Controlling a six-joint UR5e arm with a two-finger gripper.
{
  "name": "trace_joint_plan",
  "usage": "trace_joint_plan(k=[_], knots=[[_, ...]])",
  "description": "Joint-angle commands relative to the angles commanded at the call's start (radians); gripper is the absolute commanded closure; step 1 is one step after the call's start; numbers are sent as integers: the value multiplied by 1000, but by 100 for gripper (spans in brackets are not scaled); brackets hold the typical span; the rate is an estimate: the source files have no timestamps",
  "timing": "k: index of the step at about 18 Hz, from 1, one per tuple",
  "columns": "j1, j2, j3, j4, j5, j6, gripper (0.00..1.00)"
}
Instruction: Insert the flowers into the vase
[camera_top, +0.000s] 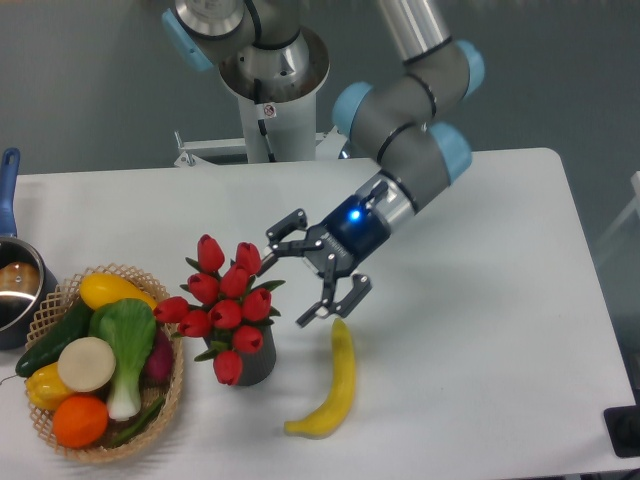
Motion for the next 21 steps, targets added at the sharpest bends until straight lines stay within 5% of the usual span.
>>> trace_joint_plan(k=[5, 11, 16, 21], knots=[[42, 147, 58, -18, 311, -29, 0], [42, 172, 169, -217, 594, 130, 0], [124, 220, 178, -360, 625, 406, 0], [151, 232, 171, -367, 624, 453, 0]])
